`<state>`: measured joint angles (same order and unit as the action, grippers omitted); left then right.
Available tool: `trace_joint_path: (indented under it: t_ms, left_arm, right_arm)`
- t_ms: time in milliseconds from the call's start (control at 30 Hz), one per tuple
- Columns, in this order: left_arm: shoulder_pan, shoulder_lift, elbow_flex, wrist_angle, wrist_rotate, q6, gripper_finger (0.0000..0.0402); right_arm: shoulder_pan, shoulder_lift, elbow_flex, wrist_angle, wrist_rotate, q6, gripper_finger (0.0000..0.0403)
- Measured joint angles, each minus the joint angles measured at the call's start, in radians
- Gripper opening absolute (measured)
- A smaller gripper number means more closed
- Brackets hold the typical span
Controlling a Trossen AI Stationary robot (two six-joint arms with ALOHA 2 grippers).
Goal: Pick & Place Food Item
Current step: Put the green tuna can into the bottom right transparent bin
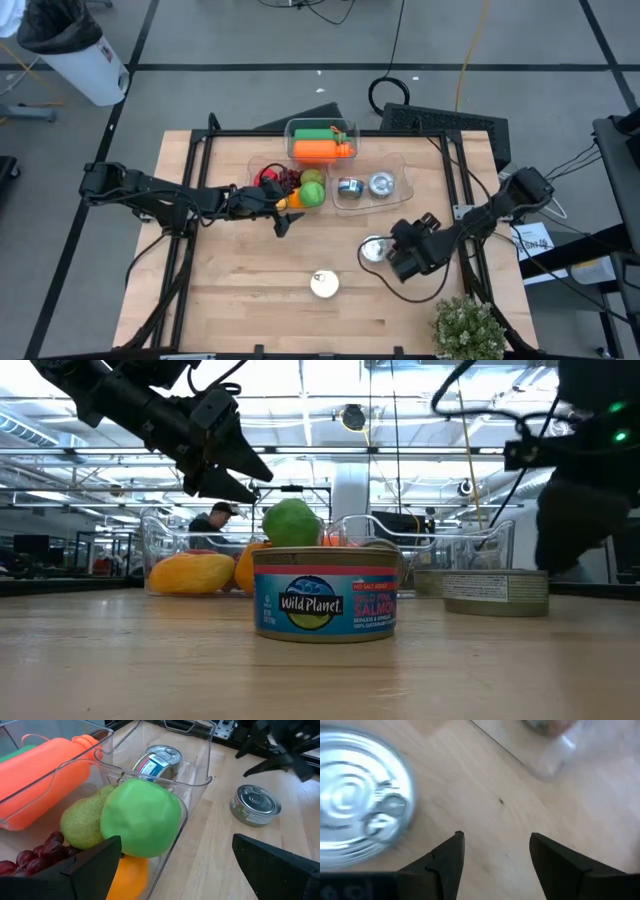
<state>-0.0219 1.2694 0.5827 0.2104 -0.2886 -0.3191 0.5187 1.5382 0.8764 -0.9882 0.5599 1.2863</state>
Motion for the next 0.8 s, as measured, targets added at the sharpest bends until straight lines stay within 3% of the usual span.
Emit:
trace_joint_path:
  t_ms: [200, 367, 667, 800]
  left_arm:
    - [0.0, 0.0, 0.0, -0.004, 0.0, 0.0, 0.0393]
    - [0.0, 0.0, 0.0, -0.004, 0.0, 0.0, 0.0392]
    - [0.0, 0.0, 0.0, -0.004, 0.0, 0.0, 0.0392]
    - [0.0, 0.0, 0.0, -0.004, 0.0, 0.0, 0.0393]
  right_arm:
    - [0.062, -0.036, 0.0, 0.175, 0.182, -0.126, 0.021]
    - [0.086, -0.041, 0.0, 0.425, 0.307, -0.357, 0.021]
    - [0.043, -0.041, 0.0, 0.93, 0.296, -0.89, 0.0211]
    - [0.039, -0.026, 0.099, 0.919, 0.189, -1.008, 0.0224]
